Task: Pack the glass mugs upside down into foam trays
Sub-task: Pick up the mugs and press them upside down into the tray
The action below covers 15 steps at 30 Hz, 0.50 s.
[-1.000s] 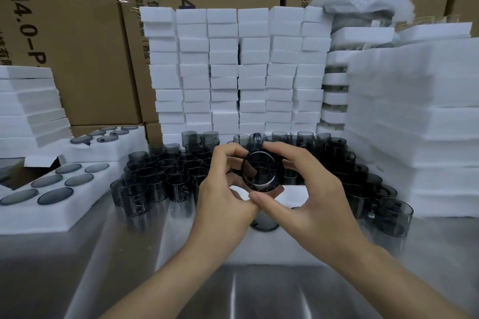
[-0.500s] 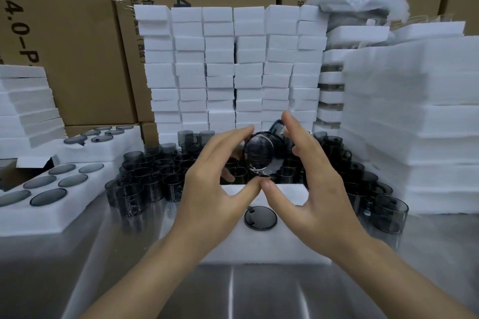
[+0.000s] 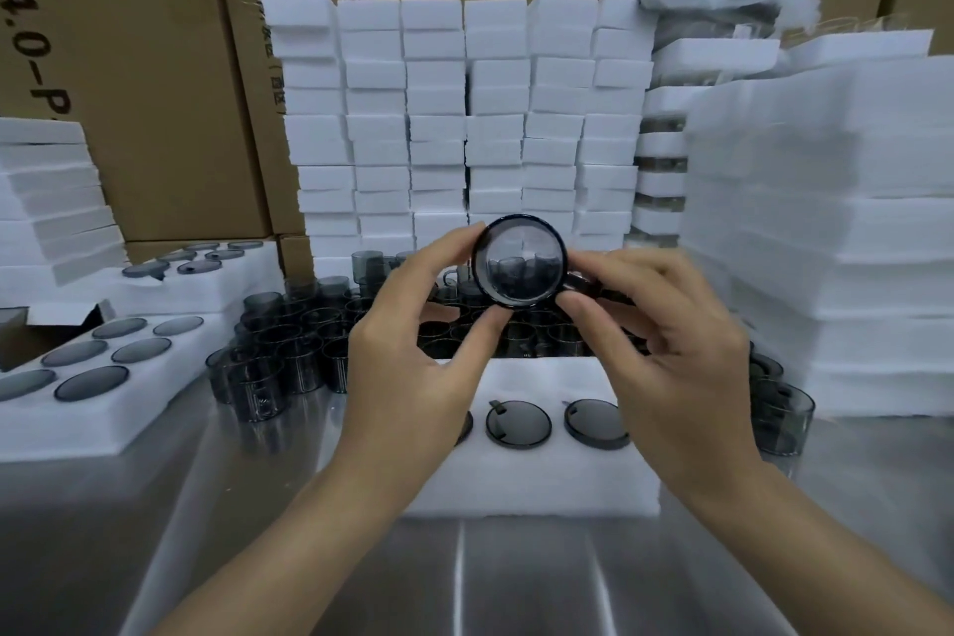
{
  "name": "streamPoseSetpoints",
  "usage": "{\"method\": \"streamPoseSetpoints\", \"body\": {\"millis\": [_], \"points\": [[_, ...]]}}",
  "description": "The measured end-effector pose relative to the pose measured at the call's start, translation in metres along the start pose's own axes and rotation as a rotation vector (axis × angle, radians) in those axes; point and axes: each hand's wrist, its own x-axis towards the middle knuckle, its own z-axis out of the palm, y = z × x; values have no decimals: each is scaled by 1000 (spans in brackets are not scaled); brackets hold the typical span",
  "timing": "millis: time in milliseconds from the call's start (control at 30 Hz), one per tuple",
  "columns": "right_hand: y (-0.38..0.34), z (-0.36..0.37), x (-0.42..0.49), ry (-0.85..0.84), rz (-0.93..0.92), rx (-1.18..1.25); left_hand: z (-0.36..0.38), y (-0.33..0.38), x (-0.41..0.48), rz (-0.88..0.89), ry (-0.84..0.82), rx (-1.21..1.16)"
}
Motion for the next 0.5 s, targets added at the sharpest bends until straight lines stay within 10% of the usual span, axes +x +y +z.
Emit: {"method": "streamPoseSetpoints", "body": {"millis": [500], "points": [[0, 3, -3, 12, -83, 152, -2, 13, -1, 183, 85, 96]]}}
